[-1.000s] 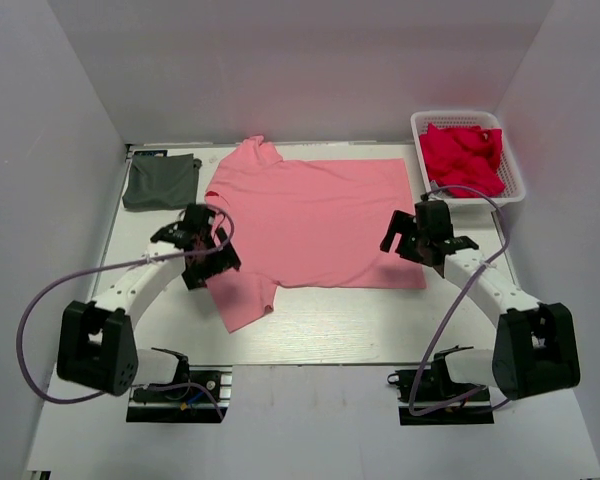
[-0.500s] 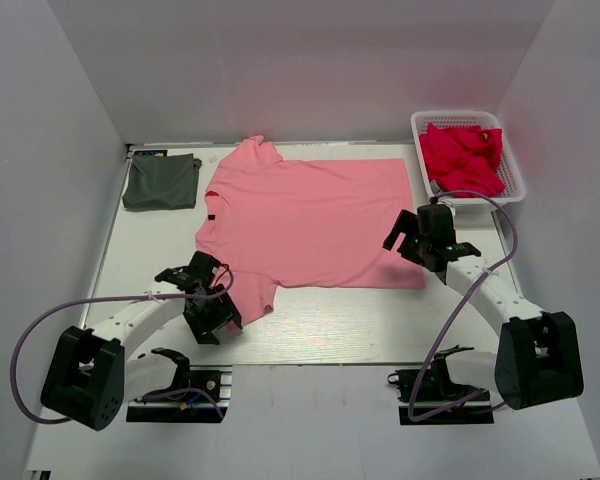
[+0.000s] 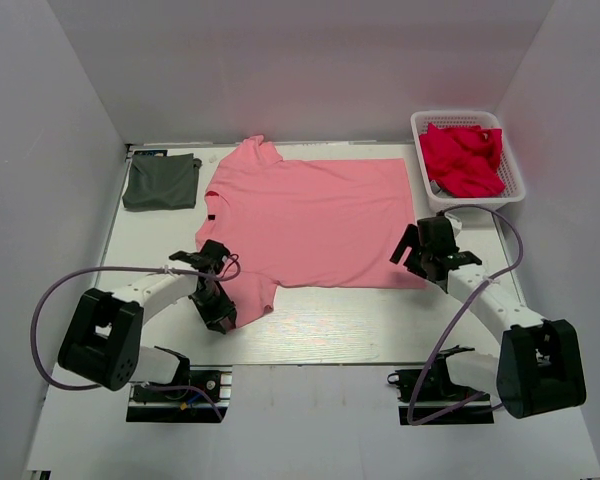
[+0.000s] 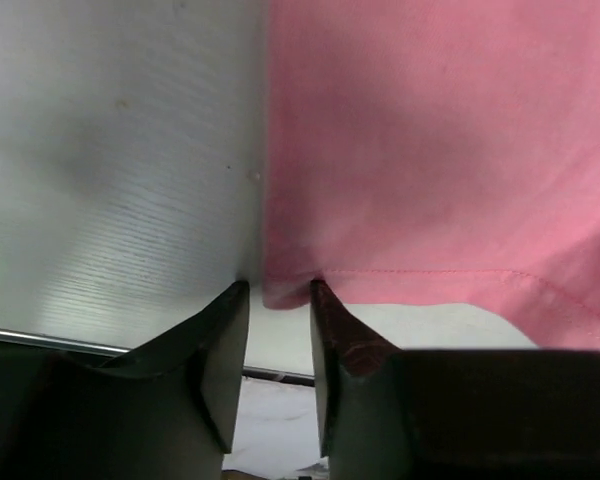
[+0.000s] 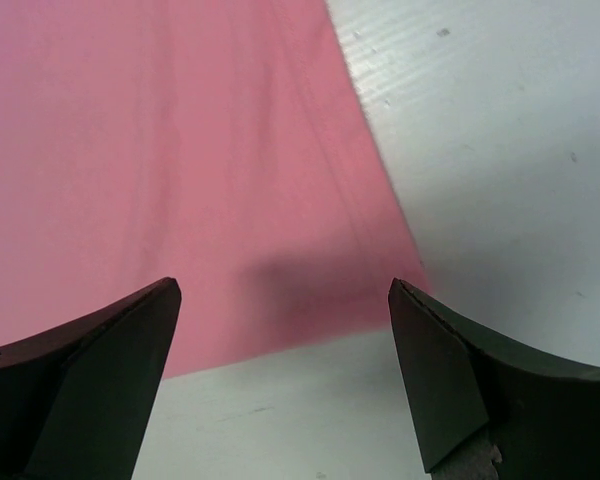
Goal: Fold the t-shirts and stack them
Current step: Grap the side of the flattened tshirt closest away from the robot with both arms
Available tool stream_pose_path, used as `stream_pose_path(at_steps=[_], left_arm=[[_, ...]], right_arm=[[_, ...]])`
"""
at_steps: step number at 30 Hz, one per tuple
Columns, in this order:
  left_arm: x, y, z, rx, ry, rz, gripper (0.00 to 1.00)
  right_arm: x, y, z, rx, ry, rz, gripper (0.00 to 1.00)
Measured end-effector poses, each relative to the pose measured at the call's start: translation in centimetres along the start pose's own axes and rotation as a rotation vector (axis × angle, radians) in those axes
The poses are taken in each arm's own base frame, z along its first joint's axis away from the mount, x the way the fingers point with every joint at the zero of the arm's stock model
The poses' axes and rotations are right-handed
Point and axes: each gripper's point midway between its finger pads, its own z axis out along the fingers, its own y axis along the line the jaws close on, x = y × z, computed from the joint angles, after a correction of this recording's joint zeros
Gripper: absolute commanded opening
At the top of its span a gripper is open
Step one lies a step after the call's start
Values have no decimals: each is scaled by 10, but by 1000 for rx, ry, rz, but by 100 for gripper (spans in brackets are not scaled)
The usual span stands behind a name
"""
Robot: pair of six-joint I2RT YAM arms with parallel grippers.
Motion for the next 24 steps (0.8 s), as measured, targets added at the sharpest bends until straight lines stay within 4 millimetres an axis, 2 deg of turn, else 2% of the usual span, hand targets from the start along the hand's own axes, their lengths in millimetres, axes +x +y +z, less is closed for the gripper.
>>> stream_pose_path(at_steps=[3, 10, 18, 21, 24], left_arm=[[-4, 0, 0, -15, -6, 2, 2], [-9, -2, -1, -20, -10, 47, 0], [-18, 1, -10, 14, -108, 63, 0], [-18, 1, -12, 17, -114, 65, 0], [-17, 3, -12, 11, -109, 66, 0]], right_arm=[[12, -13, -1, 41, 19, -4, 90], [31, -33, -3, 102, 65, -3, 89], [43, -54, 5, 188, 102, 24, 70], [48, -59, 10, 212, 124, 30, 57], [44, -60, 14, 218, 110, 42, 56]])
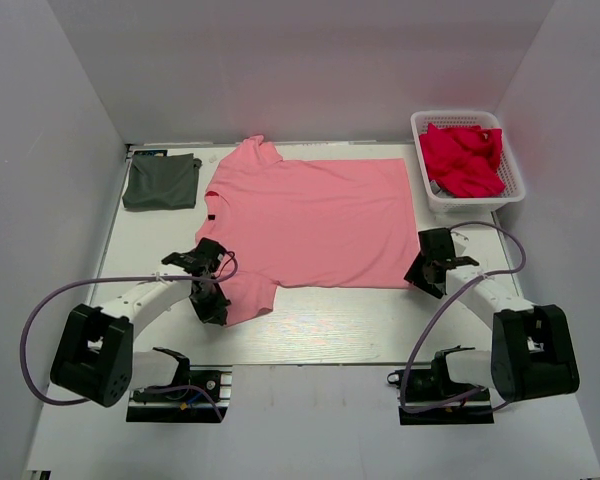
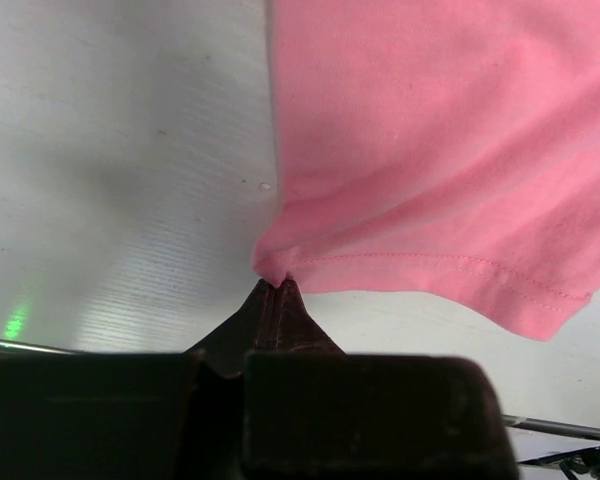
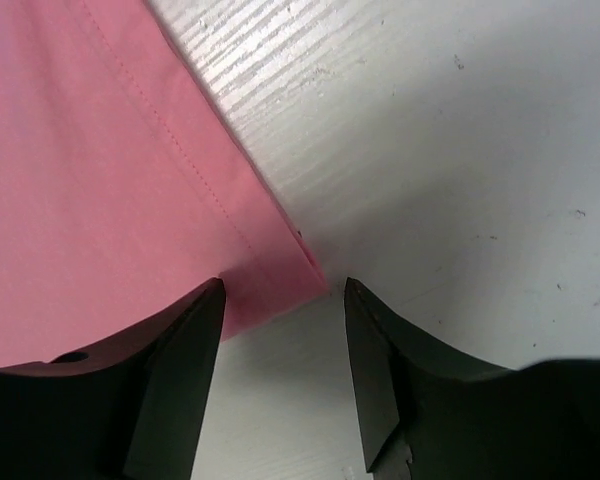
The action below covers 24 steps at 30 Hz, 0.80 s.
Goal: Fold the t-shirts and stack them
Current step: Grap the side of the flattened tshirt closest away from the robot with both arms
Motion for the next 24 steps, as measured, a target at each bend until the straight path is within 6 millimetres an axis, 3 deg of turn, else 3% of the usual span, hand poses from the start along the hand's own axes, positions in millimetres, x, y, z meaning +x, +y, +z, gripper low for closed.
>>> stream_pose_path(at_steps=[3, 6, 7, 10, 19, 24], left_arm=[[3, 2, -2, -3, 10, 0, 0], [7, 4, -6, 0, 22, 0, 0], [8, 4, -7, 2, 25, 0, 0], [12, 5, -11, 8, 34, -1, 0], [29, 14, -28, 19, 78, 2, 0], [23, 3, -36, 86, 48, 16, 0]], right_arm=[[-5, 3, 3, -5, -10, 8, 54], [-8, 4, 5, -8, -18, 16, 39], [-8, 4, 5, -11, -19, 18, 27], [-7, 5, 6, -19, -12, 25, 1], [10, -7, -16, -46, 11, 21, 0], [10, -3, -24, -89, 5, -1, 0]])
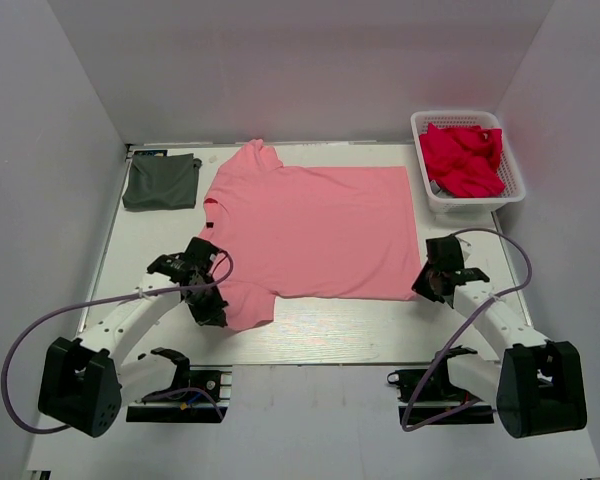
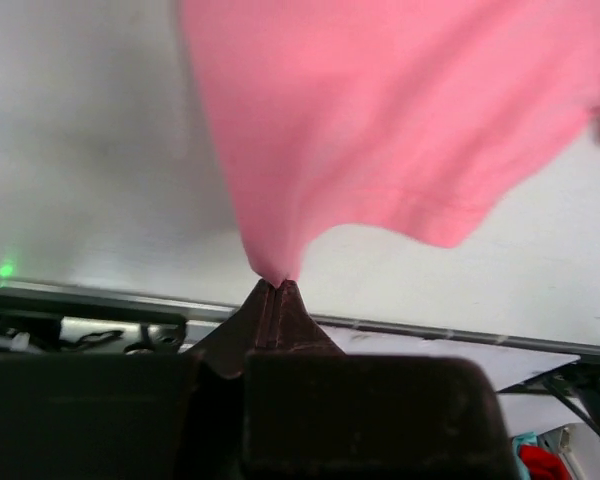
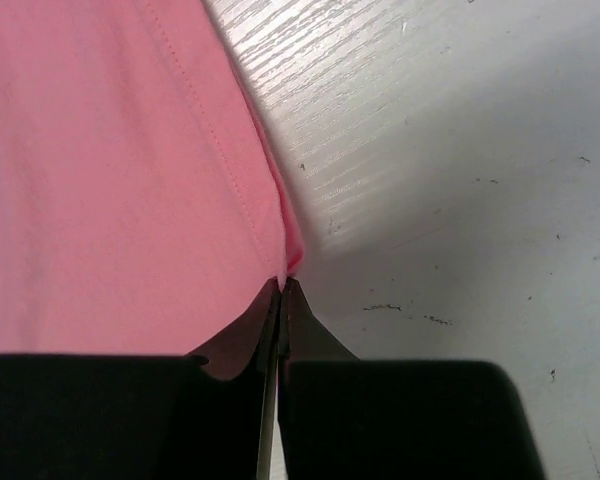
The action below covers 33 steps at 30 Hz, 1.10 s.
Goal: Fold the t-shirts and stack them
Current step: Grap the side of the flattened tshirt closest away from the robot with both arms, then fold the flattened tshirt in 1/3 of the way
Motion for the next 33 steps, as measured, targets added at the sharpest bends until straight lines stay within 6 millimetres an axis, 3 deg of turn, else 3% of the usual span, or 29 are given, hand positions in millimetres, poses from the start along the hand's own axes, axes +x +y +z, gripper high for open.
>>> stream_pose_path(at_steps=[6, 11, 15, 25, 33], left_arm=[[-37, -45, -8, 113, -81, 23, 0], [-80, -91, -20, 202, -169, 42, 0], [-114, -116, -28, 210, -241, 37, 0], [-210, -151, -47, 141, -409, -27, 0], [-259, -158, -43, 102, -453, -35, 0]], right_arm=[[1, 7, 3, -11, 41, -47, 0], [-25, 27, 2, -36, 22, -68, 0], [-52, 44, 0, -53, -15, -68, 0], [-106, 74, 17, -2, -39, -89, 0], [-141, 89, 25, 34, -70, -104, 0]])
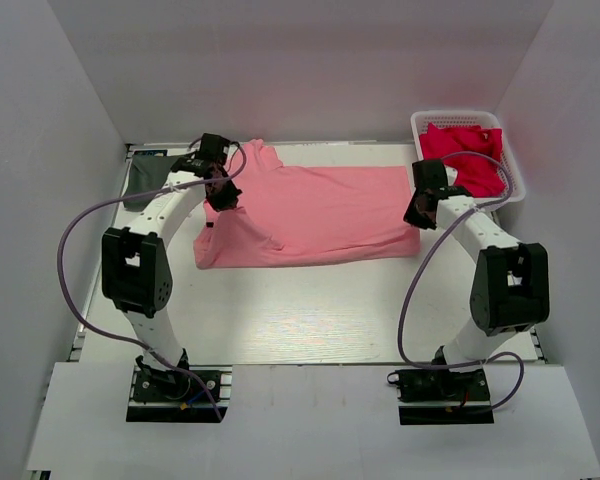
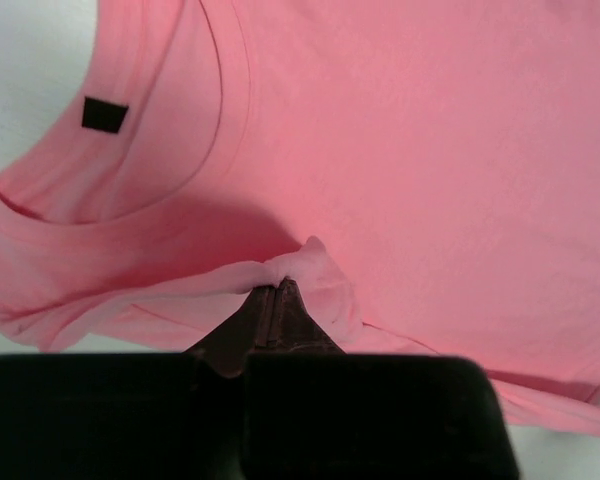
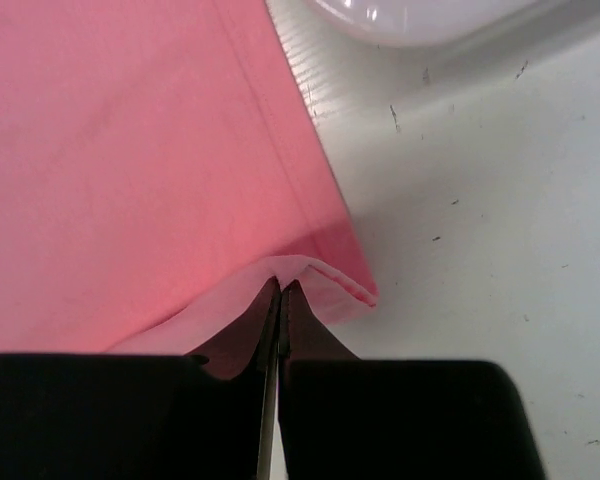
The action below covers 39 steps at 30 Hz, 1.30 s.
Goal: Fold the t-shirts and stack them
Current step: Fold the flattened tshirt in 1/3 of the way
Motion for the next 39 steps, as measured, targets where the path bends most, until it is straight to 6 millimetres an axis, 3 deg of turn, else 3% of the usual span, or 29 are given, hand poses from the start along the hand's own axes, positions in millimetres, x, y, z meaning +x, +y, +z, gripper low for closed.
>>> stream_pose_path(at_steps=[8, 13, 19, 21, 25, 26, 28, 29, 30, 31, 35, 39], left_arm=[[-32, 2, -2, -12, -82, 10, 0], [-38, 1, -1, 0, -103, 23, 0], [-53, -6, 2, 24, -141, 43, 0], [-60, -13, 9, 35, -158, 57, 0], [-73, -26, 39, 38, -176, 95, 0], [-75, -26, 48, 32, -175, 107, 3], [-81, -27, 70, 5, -168, 131, 41], [-89, -30, 84, -8, -161, 131, 57], [-94, -31, 94, -20, -159, 139, 67], [-105, -34, 103, -27, -168, 133, 99], [-117, -21, 115, -67, -162, 103, 99], [-103, 5, 85, -78, -142, 89, 99]], right_arm=[[-16, -13, 8, 91, -5, 4, 0], [-14, -24, 11, 125, 15, 10, 0], [-20, -22, 16, 124, 15, 11, 0], [-21, -20, 20, 122, 20, 7, 0], [-28, -13, 35, 120, 24, -3, 11], [-31, -11, 40, 121, 23, -3, 21], [-39, -7, 51, 122, 25, 0, 40], [-45, -3, 56, 119, 23, 1, 55], [-50, 1, 60, 112, 22, 7, 59], [-53, 5, 61, 96, 29, 1, 62], [-55, 19, 51, 12, 28, -23, 70], [-43, 23, 23, -94, 5, -42, 73]])
